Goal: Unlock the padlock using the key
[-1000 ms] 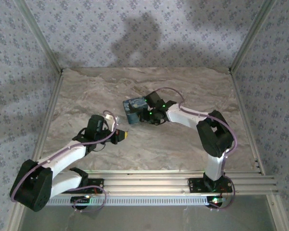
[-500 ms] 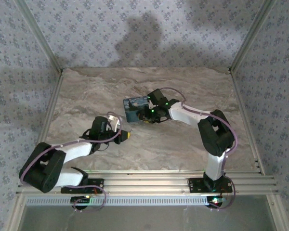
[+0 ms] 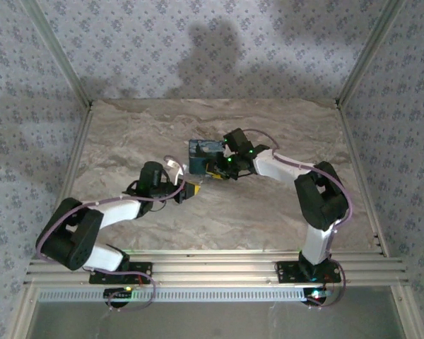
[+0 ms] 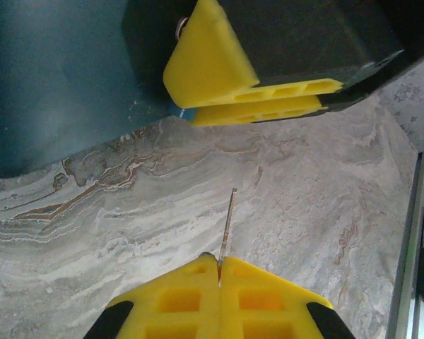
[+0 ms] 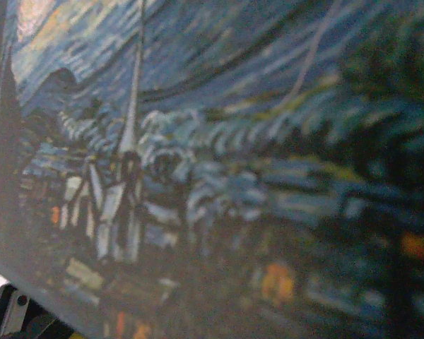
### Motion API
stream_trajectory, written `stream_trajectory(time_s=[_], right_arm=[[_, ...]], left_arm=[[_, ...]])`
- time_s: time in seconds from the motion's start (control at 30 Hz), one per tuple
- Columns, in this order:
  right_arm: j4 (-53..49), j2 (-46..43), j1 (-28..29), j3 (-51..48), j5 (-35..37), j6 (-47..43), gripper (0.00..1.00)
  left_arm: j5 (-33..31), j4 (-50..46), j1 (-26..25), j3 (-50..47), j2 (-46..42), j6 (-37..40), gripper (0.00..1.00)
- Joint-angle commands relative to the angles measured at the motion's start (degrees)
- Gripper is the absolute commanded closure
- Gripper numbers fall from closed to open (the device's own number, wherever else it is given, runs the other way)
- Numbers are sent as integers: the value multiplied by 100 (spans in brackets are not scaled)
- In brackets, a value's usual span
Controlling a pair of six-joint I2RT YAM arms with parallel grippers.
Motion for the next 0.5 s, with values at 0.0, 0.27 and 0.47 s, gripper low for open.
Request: stream_trajectory(time_s=[0.0, 0.27, 0.47], right_arm=[[-259, -192, -54, 256, -444, -73, 100], [-844, -58, -266, 608, -1038, -401, 100], [-962, -98, -371, 570, -1137, -473, 100]], left_arm=[[216, 262, -47, 190, 230, 282, 100], [336, 1129, -49, 218, 895, 215, 100], [358, 1411, -91, 376, 1096, 128, 100]])
